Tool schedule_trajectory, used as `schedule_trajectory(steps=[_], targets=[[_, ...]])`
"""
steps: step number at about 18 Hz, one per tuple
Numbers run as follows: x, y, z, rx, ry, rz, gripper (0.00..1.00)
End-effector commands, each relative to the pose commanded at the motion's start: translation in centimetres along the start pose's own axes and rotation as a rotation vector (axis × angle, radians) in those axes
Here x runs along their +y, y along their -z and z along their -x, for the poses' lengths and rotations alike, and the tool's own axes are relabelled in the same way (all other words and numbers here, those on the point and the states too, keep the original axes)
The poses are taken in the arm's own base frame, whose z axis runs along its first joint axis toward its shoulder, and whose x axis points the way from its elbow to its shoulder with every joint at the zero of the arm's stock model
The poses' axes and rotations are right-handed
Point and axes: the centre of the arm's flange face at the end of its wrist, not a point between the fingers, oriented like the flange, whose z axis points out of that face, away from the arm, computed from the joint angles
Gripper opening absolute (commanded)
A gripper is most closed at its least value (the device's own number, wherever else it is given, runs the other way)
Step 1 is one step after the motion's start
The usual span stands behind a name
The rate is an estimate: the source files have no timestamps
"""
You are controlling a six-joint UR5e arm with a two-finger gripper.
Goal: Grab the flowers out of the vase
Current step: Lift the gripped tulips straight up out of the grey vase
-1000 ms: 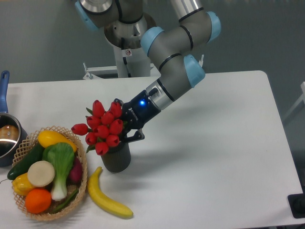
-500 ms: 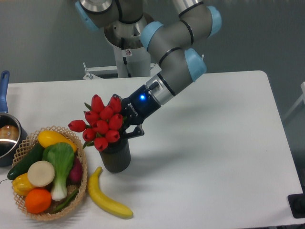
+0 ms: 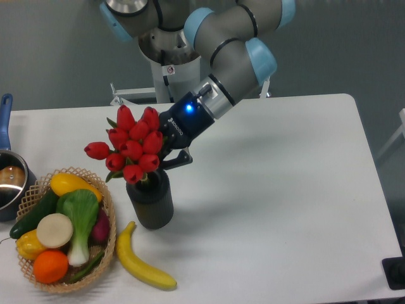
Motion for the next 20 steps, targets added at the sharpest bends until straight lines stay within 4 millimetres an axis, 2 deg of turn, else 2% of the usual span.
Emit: schedule_trajectory(steps=[6, 9, 12, 18, 20], targets=[[-2.7, 1.2, 0.0, -0.018, 0.004, -0.029, 0.42], [-4.9, 2.1, 0.0, -0.035, 0.033, -0.034, 0.42], [-7.2, 3.1, -0.7, -0.051, 0.052, -0.041, 0.42], [-10.3, 4.8, -2.3, -0.068, 0.034, -0.080, 0.42], [-11.0, 5.7, -2.1, -0.084, 0.043, -0.084, 0.42]])
